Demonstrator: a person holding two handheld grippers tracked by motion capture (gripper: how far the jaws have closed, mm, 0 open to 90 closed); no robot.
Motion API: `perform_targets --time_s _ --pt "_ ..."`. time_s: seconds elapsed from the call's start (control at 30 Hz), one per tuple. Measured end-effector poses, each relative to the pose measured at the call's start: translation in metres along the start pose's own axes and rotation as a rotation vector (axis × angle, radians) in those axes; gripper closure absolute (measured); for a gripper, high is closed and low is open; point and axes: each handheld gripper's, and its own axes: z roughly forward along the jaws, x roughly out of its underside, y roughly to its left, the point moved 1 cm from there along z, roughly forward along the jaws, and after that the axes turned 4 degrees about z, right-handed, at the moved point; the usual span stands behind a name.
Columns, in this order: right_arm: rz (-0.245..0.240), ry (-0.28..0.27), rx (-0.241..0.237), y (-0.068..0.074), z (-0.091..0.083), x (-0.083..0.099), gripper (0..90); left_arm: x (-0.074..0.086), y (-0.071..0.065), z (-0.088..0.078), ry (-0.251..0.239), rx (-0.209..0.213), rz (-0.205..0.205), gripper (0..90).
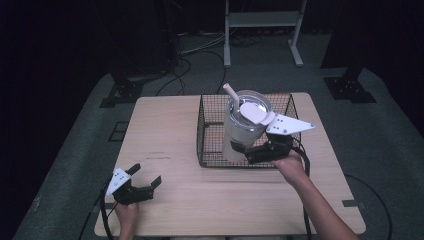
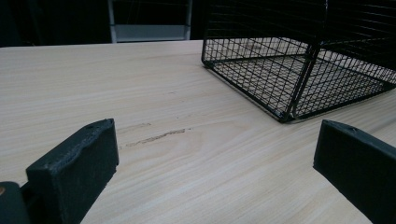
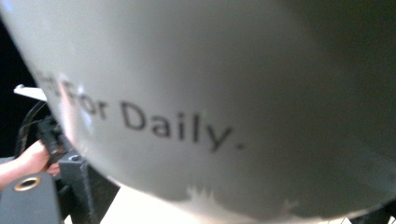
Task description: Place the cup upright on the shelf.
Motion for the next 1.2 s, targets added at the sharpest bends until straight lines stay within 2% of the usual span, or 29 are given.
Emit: perform_targets --time_s 0.13,0.23,0.4,0.47,0.6,0.83,1.03,1.2 --pt "-0.008 0.0 0.025 -0.012 0.01 -0.007 8.8 0.0 -0.001 0.0 0.002 0.003 0.006 0.0" --pt "0.011 0.003 0.041 -0.023 0.018 -0.011 8.9 0.0 -0.001 0.0 0.001 0.003 0.002 0.0" --pt "0.0 0.001 0.065 -0.035 0.026 -0.012 8.9 0.0 -0.001 0.0 -0.001 0.002 0.002 0.0" --pt "-0.002 0.013 0.089 -0.042 0.033 -0.01 8.9 0.0 0.0 0.0 0.0 0.0 0.0 0.0" --pt "0.023 0.016 0.088 -0.053 0.043 -0.005 8.8 0.0 0.0 0.0 -0.003 0.0 -0.001 0.0" --pt "0.02 0.044 0.098 -0.069 0.06 0.0 8.9 0.0 0.0 0.0 -0.001 0.004 0.003 0.0" --pt "0.036 0.053 0.102 -0.077 0.072 0.004 8.9 0.0 0.001 0.0 0.001 0.002 0.001 0.0" --pt "0.026 0.072 0.108 -0.081 0.084 0.008 8.9 0.0 0.001 0.0 -0.001 0.002 0.0 0.0"
